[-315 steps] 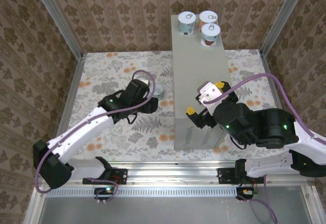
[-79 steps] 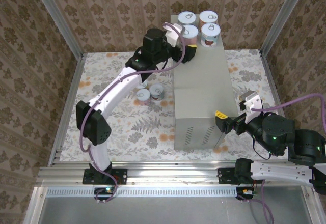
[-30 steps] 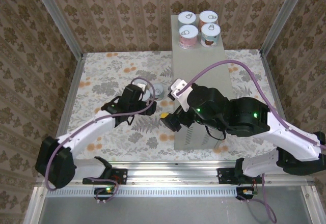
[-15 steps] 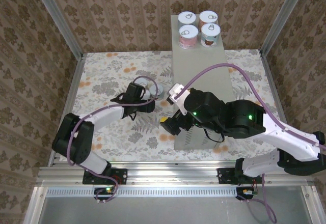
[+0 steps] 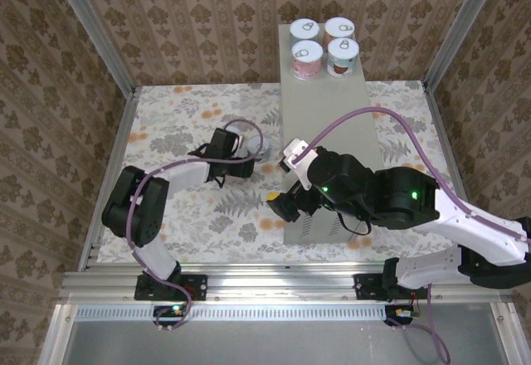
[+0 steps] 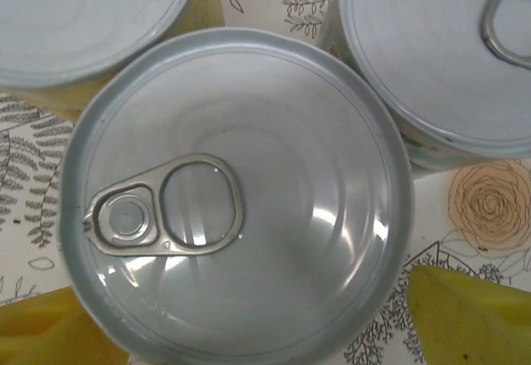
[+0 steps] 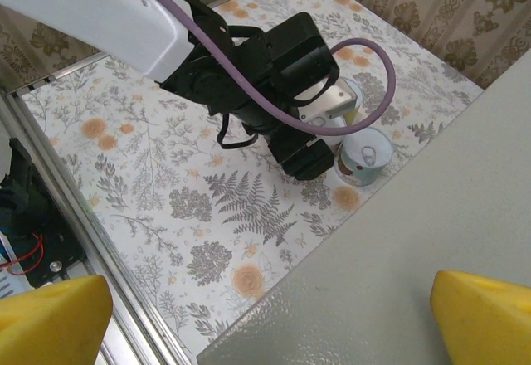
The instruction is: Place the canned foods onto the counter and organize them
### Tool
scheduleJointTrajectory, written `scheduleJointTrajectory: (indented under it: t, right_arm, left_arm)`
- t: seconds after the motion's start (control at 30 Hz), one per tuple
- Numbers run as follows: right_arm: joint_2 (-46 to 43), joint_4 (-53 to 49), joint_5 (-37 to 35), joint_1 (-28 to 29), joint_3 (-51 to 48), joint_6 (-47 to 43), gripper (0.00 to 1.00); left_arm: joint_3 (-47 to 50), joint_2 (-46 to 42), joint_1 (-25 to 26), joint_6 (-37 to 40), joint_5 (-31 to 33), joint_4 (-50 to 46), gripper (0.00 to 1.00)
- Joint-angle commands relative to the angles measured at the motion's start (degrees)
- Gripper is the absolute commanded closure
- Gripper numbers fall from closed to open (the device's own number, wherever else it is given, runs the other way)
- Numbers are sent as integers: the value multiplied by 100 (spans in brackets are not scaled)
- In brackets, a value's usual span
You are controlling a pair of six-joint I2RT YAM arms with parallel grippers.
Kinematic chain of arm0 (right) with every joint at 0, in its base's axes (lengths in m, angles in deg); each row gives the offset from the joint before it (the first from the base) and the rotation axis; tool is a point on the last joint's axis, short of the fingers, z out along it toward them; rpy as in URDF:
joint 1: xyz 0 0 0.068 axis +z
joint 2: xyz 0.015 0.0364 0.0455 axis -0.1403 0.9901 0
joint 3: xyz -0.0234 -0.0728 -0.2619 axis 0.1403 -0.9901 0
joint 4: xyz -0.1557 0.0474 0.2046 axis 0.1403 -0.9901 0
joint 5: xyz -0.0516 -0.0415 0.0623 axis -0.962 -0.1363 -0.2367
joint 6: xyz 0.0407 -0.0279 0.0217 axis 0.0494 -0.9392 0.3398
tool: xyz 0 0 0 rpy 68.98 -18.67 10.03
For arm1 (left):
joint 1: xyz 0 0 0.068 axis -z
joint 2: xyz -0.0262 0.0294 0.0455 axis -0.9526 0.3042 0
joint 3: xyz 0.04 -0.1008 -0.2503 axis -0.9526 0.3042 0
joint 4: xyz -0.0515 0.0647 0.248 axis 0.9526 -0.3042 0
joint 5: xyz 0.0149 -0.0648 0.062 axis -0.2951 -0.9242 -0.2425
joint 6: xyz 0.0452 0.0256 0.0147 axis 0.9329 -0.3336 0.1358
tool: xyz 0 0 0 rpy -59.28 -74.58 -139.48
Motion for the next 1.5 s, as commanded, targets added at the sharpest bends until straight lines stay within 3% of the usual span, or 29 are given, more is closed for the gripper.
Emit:
scheduleJointTrajectory:
  t: [0.0,0.4,0.73,1.27,1.47]
  right_arm:
    - [-188,129,-181,44,-101,144,0]
    - [-439,148,-229,43,-405,284,0]
    - [-583,94,-262,43,-461,311,0]
    - [-709,174,-35,60,-538,294,0]
    - [-701,115,267,93,-528,218,0]
  left_arm:
    - [-241,101,-30,232,-2,147,17]
    - [-727,580,-47,457,75,104,15]
    - [-693,369,-47,361,32,88,27]
    - [643,-1613,73,137,118,-260,31]
    - [983,-2687,490,38,320,-796,31]
